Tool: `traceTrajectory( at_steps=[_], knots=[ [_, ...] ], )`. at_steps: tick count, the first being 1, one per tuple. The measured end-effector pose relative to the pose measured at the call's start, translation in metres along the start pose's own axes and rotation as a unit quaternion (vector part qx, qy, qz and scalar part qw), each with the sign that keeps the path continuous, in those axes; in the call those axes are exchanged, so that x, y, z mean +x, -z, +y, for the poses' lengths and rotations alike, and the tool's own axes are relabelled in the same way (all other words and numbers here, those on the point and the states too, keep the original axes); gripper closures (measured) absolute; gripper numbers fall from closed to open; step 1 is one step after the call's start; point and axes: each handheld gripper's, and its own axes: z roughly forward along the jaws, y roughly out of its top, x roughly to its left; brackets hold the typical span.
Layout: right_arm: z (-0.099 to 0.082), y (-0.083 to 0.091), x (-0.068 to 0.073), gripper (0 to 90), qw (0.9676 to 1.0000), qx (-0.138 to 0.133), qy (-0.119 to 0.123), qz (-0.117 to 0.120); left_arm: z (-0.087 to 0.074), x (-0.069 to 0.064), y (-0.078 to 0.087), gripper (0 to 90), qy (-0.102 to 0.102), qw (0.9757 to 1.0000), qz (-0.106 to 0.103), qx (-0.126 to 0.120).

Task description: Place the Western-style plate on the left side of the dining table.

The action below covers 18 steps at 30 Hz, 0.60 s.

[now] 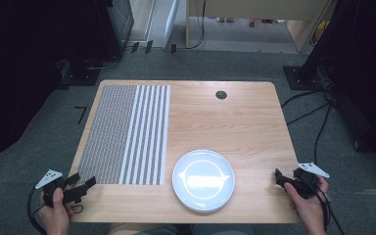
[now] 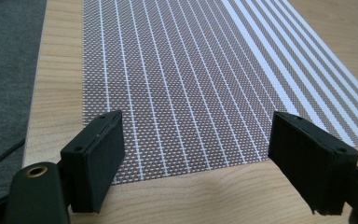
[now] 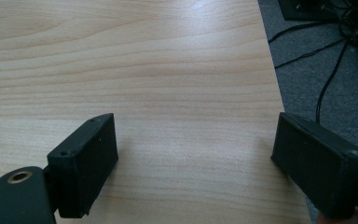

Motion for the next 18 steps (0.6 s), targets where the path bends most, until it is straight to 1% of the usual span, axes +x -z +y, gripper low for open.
traceTrajectory(
  at_steps=[2,4,5,6,8,10,11,12,13,14,15,18],
  knots=[
    [0.0,0.0,0.0,13.8,1.0,0.001,-0.001,-0.001,0.001,-0.001,0.0,18.6,0.0,1.0,0.006,0.001],
    [0.0,0.0,0.0,13.8,1.0,0.001,0.0,-0.001,0.003,-0.004,0.001,18.6,-0.008,0.9994,0.033,-0.005],
    [0.0,0.0,0.0,13.8,1.0,0.001,-0.001,-0.001,0.005,-0.006,0.003,18.6,-0.013,0.9988,0.045,-0.013],
    [0.0,0.0,-0.001,13.8,1.0,0.0,-0.001,0.002,0.008,-0.009,0.005,18.6,-0.013,0.9984,0.049,-0.024],
    [0.0,0.0,-0.002,14.0,1.0,-0.002,-0.007,0.006,0.016,-0.016,0.009,18.5,-0.009,0.9977,0.049,-0.047],
    [0.0,0.001,-0.003,15.5,0.9999,-0.004,-0.011,0.008,0.025,-0.025,0.012,18.5,-0.013,0.9964,0.049,-0.068],
    [0.0,0.002,-0.004,22.2,0.9997,-0.011,-0.022,-0.002,0.031,-0.033,0.011,18.5,-0.015,0.9961,0.04,-0.078],
    [0.0,0.002,-0.004,22.2,0.9997,-0.011,-0.022,-0.002,0.031,-0.033,0.011,18.5,-0.015,0.9961,0.04,-0.078],
    [0.0,0.002,-0.004,22.7,0.9997,-0.01,-0.021,-0.008,0.033,-0.036,0.009,18.5,-0.014,0.9961,0.034,-0.08],
    [0.0,0.001,-0.002,22.4,0.9998,-0.007,-0.013,-0.015,0.035,-0.039,0.007,18.5,-0.015,0.9963,0.03,-0.079],
    [0.001,0.0,-0.001,22.4,0.9998,-0.008,-0.011,-0.015,0.036,-0.041,0.004,18.5,-0.016,0.9967,0.026,-0.075],
    [0.003,-0.002,0.0,22.5,0.9997,-0.008,-0.015,-0.018,0.038,-0.046,-0.003,18.5,-0.022,0.9974,0.023,-0.065]
  ],
)
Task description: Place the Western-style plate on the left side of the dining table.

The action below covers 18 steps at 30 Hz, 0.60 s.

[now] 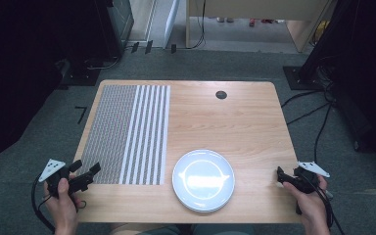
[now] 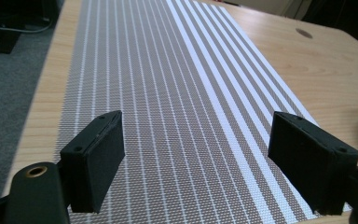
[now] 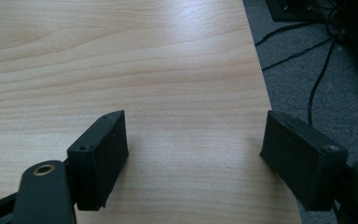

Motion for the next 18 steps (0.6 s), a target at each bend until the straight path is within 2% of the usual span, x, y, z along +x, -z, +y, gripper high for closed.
traceTrajectory(
  at_steps=[3,5,6,7,8,10,13,14,15,16,18],
  knots=[
    [0.0,0.0,0.0,22.5,1.0,0.0,-0.001,-0.001,0.003,-0.004,-0.004,18.5,0.002,1.0,-0.001,-0.001],
    [0.0,0.0,0.0,22.4,1.0,-0.001,0.0,0.0,0.007,-0.007,-0.005,18.5,0.02,0.9997,-0.012,-0.008],
    [0.0,0.0,0.0,22.4,1.0,0.0,-0.001,-0.001,0.014,-0.013,-0.005,18.5,0.028,0.9992,-0.022,-0.018],
    [0.0,0.0,0.0,22.4,1.0,0.0,-0.001,-0.001,0.014,-0.013,-0.005,18.5,0.028,0.9992,-0.022,-0.018],
    [0.0,0.0,0.0,22.4,1.0,0.0,-0.001,0.0,0.02,-0.02,-0.006,18.5,0.031,0.999,-0.024,-0.023],
    [0.0,0.0,0.0,22.3,1.0,0.0,-0.001,0.0,0.023,-0.024,-0.007,18.5,0.031,0.9987,-0.028,-0.028],
    [0.0,0.0,0.0,21.5,1.0,0.0,0.0,0.001,0.03,-0.033,-0.011,18.5,0.025,0.9987,-0.029,-0.035],
    [0.0,-0.001,0.0,19.8,1.0,0.001,0.001,0.004,0.032,-0.039,-0.016,18.5,0.029,0.9983,-0.033,-0.039],
    [0.0,-0.001,0.0,19.3,1.0,0.001,0.002,0.006,0.032,-0.039,-0.016,18.5,0.029,0.9983,-0.033,-0.039],
    [0.0,-0.001,0.0,19.1,1.0,0.001,0.002,0.007,0.032,-0.044,-0.022,18.5,0.02,0.9989,-0.03,-0.03],
    [0.0,-0.001,0.0,18.8,1.0,0.002,0.003,0.007,0.031,-0.047,-0.025,18.5,0.02,0.9988,-0.034,-0.029]
  ],
)
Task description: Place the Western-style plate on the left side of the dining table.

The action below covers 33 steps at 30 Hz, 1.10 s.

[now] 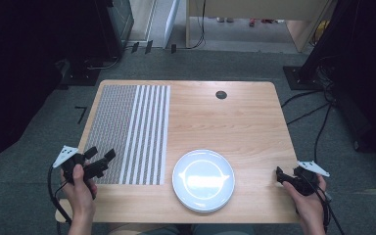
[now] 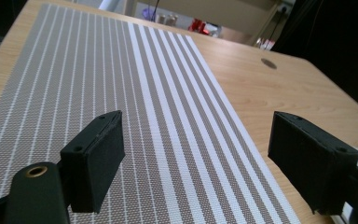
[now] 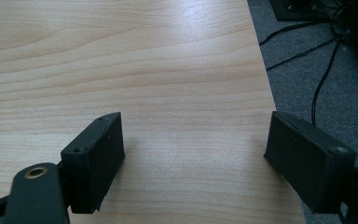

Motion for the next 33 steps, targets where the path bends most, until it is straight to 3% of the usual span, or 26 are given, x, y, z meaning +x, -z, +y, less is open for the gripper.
traceTrajectory(
  at_steps=[10,15,18,24,33],
  knots=[
    [0.001,-0.001,0.0,13.2,0.9999,0.007,0.012,0.01,-0.015,-0.006,-0.012,18.5,0.003,0.9998,-0.019,0.009],
    [0.002,-0.001,-0.001,13.9,0.9998,0.011,0.014,0.013,-0.022,-0.011,-0.013,18.5,0.007,0.9992,-0.036,0.016],
    [0.003,0.0,0.001,16.2,0.9998,0.014,0.011,0.004,-0.025,-0.017,-0.015,18.5,-0.001,0.9989,-0.041,0.023],
    [0.004,0.005,0.014,16.9,0.9997,0.005,0.025,0.001,-0.029,-0.031,-0.019,18.5,-0.009,0.9974,-0.063,0.034],
    [0.008,0.016,0.044,16.9,0.9986,-0.021,0.025,0.042,-0.036,-0.047,-0.026,18.6,-0.024,0.9955,-0.076,0.051]
  ],
)
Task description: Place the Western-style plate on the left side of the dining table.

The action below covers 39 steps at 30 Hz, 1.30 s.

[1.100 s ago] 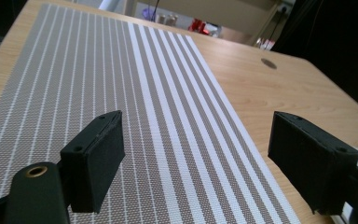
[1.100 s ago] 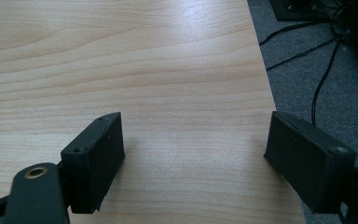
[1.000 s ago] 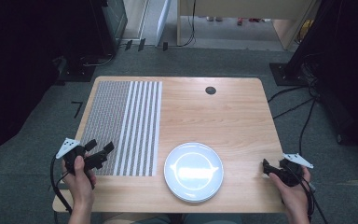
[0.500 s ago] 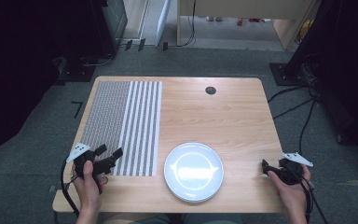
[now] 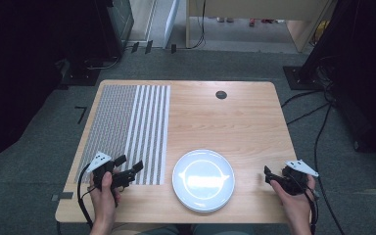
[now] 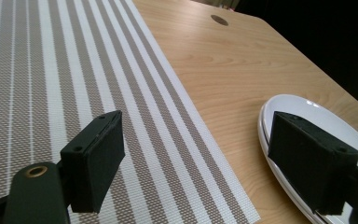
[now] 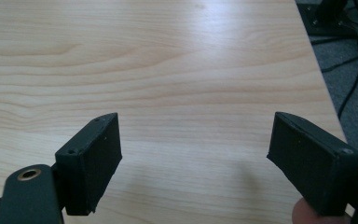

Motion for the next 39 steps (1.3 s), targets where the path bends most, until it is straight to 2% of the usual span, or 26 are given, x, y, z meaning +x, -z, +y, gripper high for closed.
traceTrajectory(
  at_steps=[5,7,16,22,25,29,32,36,37,39],
  knots=[
    [0.002,0.004,0.013,16.9,0.9998,-0.012,0.005,0.013,-0.003,-0.008,-0.004,18.5,-0.004,0.9999,-0.009,0.008],
    [0.003,0.006,0.023,17.2,0.9995,-0.016,0.01,0.027,-0.004,-0.01,-0.006,18.5,-0.007,0.9998,-0.013,0.011],
    [0.004,0.013,0.046,19.9,0.9972,-0.035,0.008,0.066,-0.01,-0.023,-0.016,18.5,-0.021,0.9991,-0.025,0.027],
    [0.004,0.014,0.055,22.3,0.9969,-0.033,0.012,0.07,-0.012,-0.034,-0.021,18.5,-0.031,0.9984,-0.03,0.038],
    [0.003,0.014,0.06,29.3,0.9967,-0.031,0.018,0.072,-0.014,-0.038,-0.023,18.6,-0.04,0.9979,-0.026,0.044],
    [0.003,0.017,0.066,35.5,0.9959,-0.039,0.024,0.078,-0.018,-0.044,-0.028,18.5,-0.04,0.9973,-0.027,0.054],
    [0.002,0.018,0.07,41.3,0.9944,-0.043,0.027,0.093,-0.02,-0.05,-0.031,18.5,-0.045,0.9965,-0.036,0.061],
    [0.002,0.019,0.073,53.4,0.9924,-0.045,0.017,0.113,-0.022,-0.057,-0.035,19.1,-0.046,0.9956,-0.048,0.066],
    [0.001,0.019,0.074,57.0,0.9915,-0.042,0.009,0.122,-0.022,-0.058,-0.037,21.7,-0.046,0.9953,-0.052,0.068],
    [0.001,0.019,0.074,57.6,0.9911,-0.042,0.006,0.126,-0.024,-0.061,-0.039,22.1,-0.047,0.9947,-0.057,0.071]
  ],
)
